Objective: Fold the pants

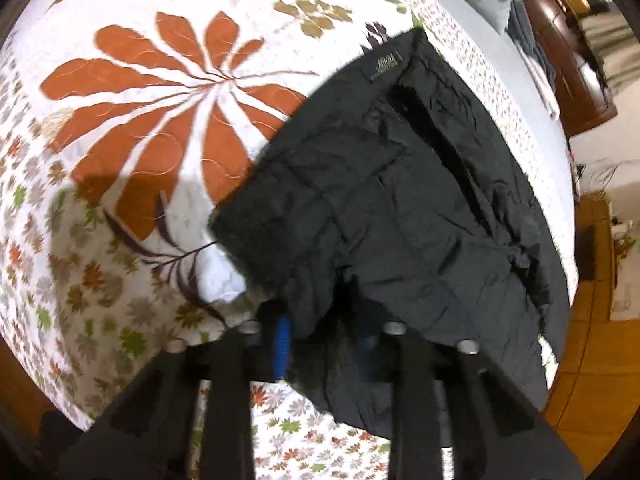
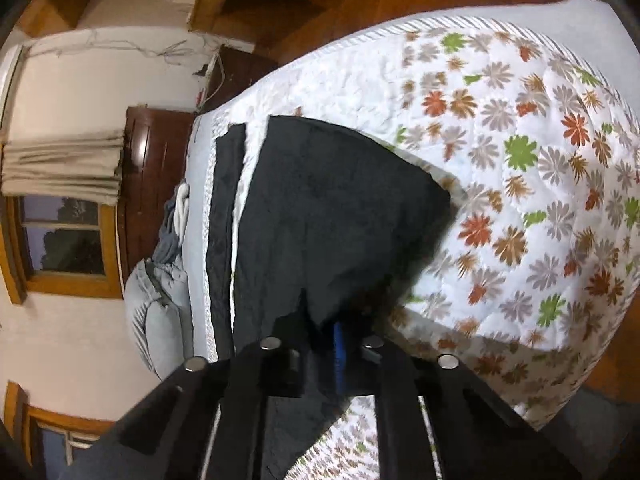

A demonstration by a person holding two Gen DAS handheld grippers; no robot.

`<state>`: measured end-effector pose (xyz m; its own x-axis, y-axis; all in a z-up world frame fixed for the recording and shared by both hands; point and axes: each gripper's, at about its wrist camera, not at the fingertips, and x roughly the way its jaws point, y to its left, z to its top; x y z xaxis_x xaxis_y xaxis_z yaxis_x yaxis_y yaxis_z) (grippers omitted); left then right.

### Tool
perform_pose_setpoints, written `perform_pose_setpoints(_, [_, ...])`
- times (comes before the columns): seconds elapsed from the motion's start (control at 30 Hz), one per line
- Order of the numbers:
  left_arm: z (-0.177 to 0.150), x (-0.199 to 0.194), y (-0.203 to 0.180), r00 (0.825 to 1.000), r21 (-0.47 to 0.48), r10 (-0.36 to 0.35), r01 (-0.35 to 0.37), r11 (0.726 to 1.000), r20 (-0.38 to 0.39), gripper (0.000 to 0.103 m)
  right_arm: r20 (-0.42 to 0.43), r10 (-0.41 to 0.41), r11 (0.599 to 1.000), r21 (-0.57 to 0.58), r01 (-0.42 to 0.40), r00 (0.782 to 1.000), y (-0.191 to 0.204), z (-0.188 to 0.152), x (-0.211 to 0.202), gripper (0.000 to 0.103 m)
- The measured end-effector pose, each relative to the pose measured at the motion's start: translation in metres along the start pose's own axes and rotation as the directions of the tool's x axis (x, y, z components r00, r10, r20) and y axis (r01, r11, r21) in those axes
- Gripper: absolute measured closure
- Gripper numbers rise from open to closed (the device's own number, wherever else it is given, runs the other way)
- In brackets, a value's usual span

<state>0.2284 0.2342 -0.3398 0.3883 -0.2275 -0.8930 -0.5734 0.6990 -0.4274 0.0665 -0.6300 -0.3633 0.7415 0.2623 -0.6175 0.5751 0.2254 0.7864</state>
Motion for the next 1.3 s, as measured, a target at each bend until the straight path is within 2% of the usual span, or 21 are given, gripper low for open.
perform_pose_setpoints(0.13, [0.002,-0.022,0.006,0.999,-0.018,0.002,-0.002,1.000,0.035,0.089,-0.016,-0.011,0.999,-0.042,0.011,1.000,0.014,-0.013,-0.007,0.096])
perform_pose_setpoints(0.37, [-0.012,-0.054,0.072,0.999,-0.124,0.024,-0.018,0.992,0.047,0.089,-0.106,-0.064,0.989,-0.137,0.049,0.992,0.026,-0.055,-0.007,0.096])
perform_pose_setpoints(0.47, [-0.015,-0.056,0.098,0.998,-0.154,0.041,-0.032,0.988,0.053,0.086,-0.141,-0.112,0.983,-0.160,0.089,0.984,0.019,-0.071,0.004,0.096])
perform_pose_setpoints(0.53, [-0.013,-0.051,0.102,0.998,-0.149,0.033,-0.026,0.989,0.051,0.082,-0.149,-0.141,0.980,-0.160,0.117,0.979,0.011,-0.073,0.013,0.094])
perform_pose_setpoints(0.6, [-0.013,-0.045,0.098,0.997,-0.121,0.052,-0.046,0.992,0.048,0.074,-0.162,-0.158,0.979,-0.154,0.133,0.974,0.006,-0.070,0.021,0.093])
perform_pose_setpoints(0.67, [-0.012,-0.046,0.094,0.998,-0.107,0.044,-0.039,0.993,0.046,0.069,-0.181,-0.169,0.976,-0.170,0.138,0.969,0.010,-0.068,0.021,0.087])
perform_pose_setpoints(0.73, [-0.014,-0.052,0.092,0.999,-0.097,0.019,-0.016,0.995,0.031,0.059,-0.182,-0.172,0.971,-0.195,0.135,0.968,0.022,-0.065,0.016,0.068])
perform_pose_setpoints(0.77, [-0.012,-0.058,0.089,0.999,-0.082,0.027,-0.024,0.996,0.033,0.046,-0.157,-0.185,0.965,-0.218,0.148,0.970,0.029,-0.061,0.006,0.058])
perform_pose_setpoints(0.8, [-0.012,-0.066,0.089,0.998,-0.069,0.051,-0.048,0.996,0.043,0.028,-0.125,-0.210,0.955,-0.238,0.176,0.970,0.034,-0.058,-0.005,0.055])
perform_pose_setpoints(0.87, [-0.008,-0.089,0.091,0.992,-0.046,0.081,-0.077,0.996,0.093,0.022,-0.053,-0.285,0.926,-0.272,0.260,0.957,0.039,-0.055,-0.029,0.055])
perform_pose_setpoints(0.9, [-0.003,-0.098,0.091,0.991,-0.033,0.082,-0.078,0.996,0.108,0.020,0.007,-0.323,0.903,-0.296,0.310,0.946,0.047,-0.054,-0.044,0.054])
perform_pose_setpoints(0.93, [0.005,-0.108,0.089,0.990,-0.014,0.076,-0.075,0.997,0.122,0.019,0.039,-0.327,0.890,-0.323,0.322,0.944,0.055,-0.056,-0.051,0.054])
perform_pose_setpoints(1.0, [0.022,-0.120,0.083,0.986,0.013,0.070,-0.073,0.997,0.149,0.013,0.058,-0.311,0.862,-0.403,0.307,0.949,0.080,-0.061,-0.054,0.054])
perform_pose_setpoints(1.07, [0.044,-0.127,0.070,0.981,0.047,0.063,-0.073,0.996,0.182,0.011,0.029,-0.298,0.850,-0.447,0.279,0.954,0.096,-0.068,-0.040,0.051])
perform_pose_setpoints(1.13, [0.071,-0.124,0.050,0.981,0.092,0.035,-0.053,0.994,0.190,0.007,-0.025,-0.297,0.844,-0.475,0.250,0.955,0.110,-0.076,-0.009,0.051])
perform_pose_setpoints(1.2, [0.100,-0.112,0.028,0.986,0.134,0.017,-0.039,0.990,0.165,0.007,-0.058,-0.312,0.836,-0.490,0.245,0.948,0.109,-0.079,0.017,0.051])
perform_pose_setpoints(1.3, [0.135,-0.084,-0.001,0.995,0.205,-0.011,-0.010,0.979,0.101,0.007,-0.101,-0.367,0.843,-0.456,0.285,0.925,0.096,-0.069,0.051,0.053])
